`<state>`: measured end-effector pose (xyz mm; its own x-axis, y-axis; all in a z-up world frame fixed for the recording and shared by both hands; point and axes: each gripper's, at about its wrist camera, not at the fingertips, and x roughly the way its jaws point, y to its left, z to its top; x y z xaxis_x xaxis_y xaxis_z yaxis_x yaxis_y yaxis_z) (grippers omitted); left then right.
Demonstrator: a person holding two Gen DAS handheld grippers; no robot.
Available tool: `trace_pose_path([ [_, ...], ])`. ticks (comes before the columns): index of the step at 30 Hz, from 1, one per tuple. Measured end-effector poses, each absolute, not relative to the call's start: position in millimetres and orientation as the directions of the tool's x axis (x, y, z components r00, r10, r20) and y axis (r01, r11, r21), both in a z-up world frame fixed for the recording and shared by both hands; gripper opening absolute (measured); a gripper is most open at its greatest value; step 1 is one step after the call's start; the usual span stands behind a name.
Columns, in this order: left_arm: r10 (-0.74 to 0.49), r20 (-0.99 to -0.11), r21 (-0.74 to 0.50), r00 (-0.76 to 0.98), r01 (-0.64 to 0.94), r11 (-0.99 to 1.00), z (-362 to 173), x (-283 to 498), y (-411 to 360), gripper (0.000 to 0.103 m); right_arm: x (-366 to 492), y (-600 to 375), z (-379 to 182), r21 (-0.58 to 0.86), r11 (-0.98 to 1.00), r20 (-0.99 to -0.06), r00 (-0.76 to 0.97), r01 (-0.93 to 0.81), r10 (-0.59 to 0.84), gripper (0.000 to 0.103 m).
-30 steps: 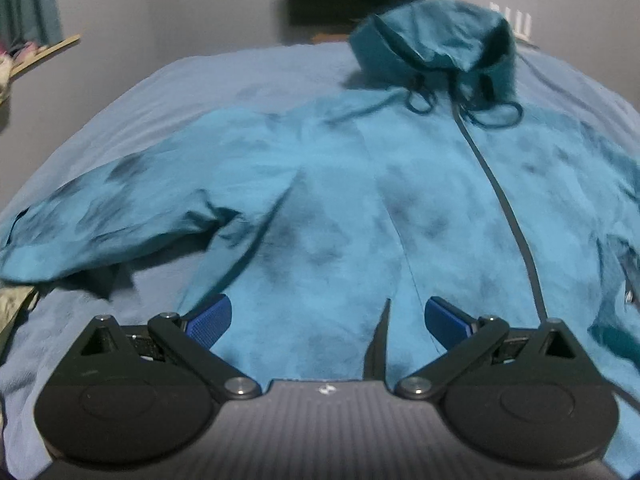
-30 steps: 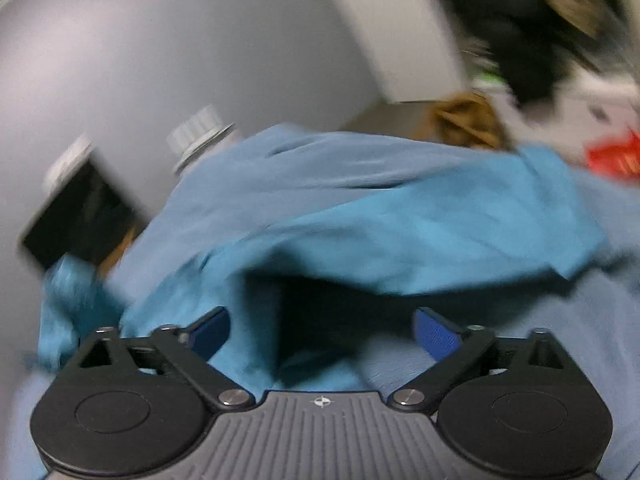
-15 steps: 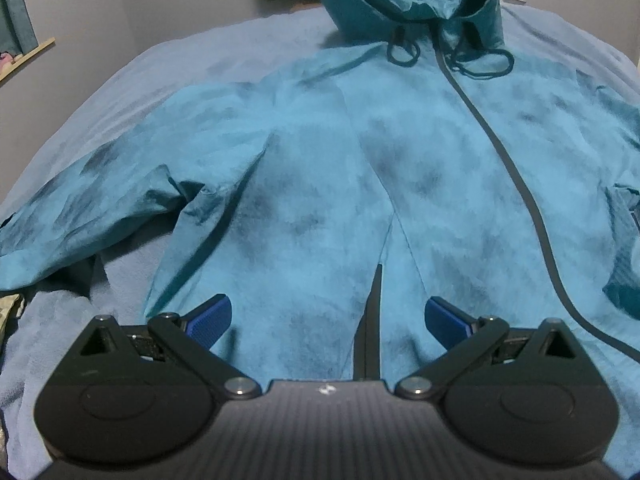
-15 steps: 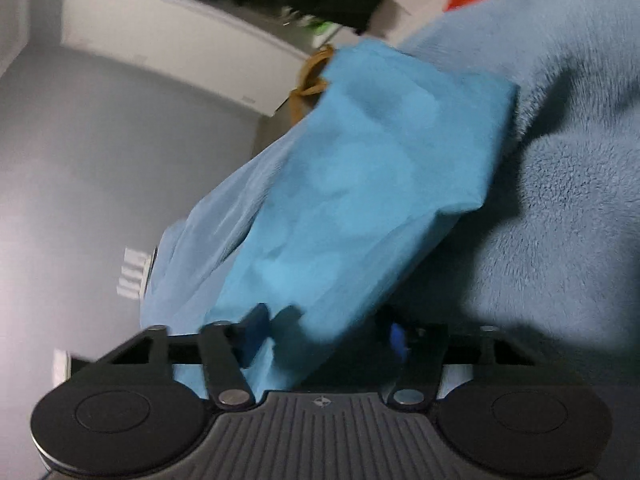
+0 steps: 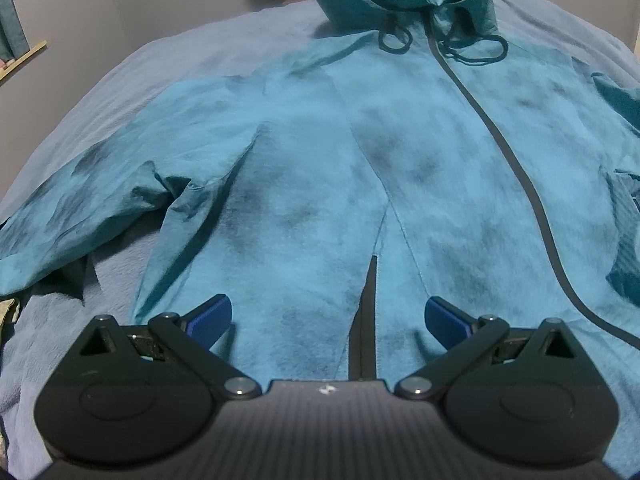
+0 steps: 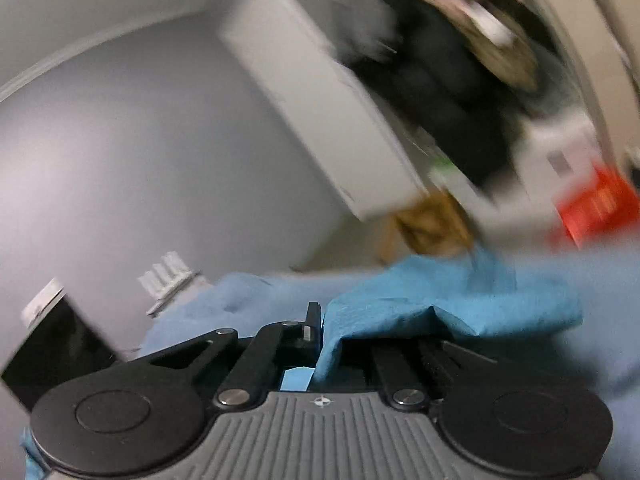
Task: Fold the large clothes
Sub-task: 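Grasp the jacket sleeve with the right gripper and lift it, then carry the sleeve across the jacket front with the right gripper and release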
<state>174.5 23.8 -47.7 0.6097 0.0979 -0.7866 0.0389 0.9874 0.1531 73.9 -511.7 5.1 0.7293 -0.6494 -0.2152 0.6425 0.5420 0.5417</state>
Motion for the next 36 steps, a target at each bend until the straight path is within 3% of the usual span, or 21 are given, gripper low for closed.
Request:
trace_pose_path([
  [6,0.087,-0.786,0.132,0.612,0.029,0.991,-46,174,27,0.103,115,-425,89,0.349,0.801,-0.043,0.863,0.486,-0.504,0.004],
  [13,0.074,-0.788,0.113,0.611,0.025,0.993,-47,174,30,0.103,172,-289,131,0.200,0.958,-0.008,0.978,0.205,-0.207,0.004],
  [22,0.042,-0.801,0.055,0.597,0.003,0.998,-50,179,41,0.103,231,-126,104,0.047,0.998,-0.135,0.990,-0.030,0.036,0.004],
  [30,0.010,-0.808,-0.038,0.590,-0.069,0.997,-52,187,64,0.103,269,-41,20,-0.020,0.990,-0.365,0.923,-0.142,0.125,0.004],
  [33,-0.009,-0.815,-0.070,0.579,-0.084,0.994,-54,190,70,0.103,256,-5,-13,-0.057,0.978,-0.447,0.881,-0.198,0.153,0.014],
  [35,-0.014,-0.820,-0.077,0.573,-0.085,0.993,-54,190,70,0.103,250,-6,-25,-0.045,0.974,-0.488,0.856,-0.223,0.174,0.035],
  [36,-0.017,-0.821,-0.079,0.571,-0.085,0.993,-54,190,70,0.103,246,-7,-28,-0.029,0.971,-0.504,0.843,-0.237,0.190,0.038],
])
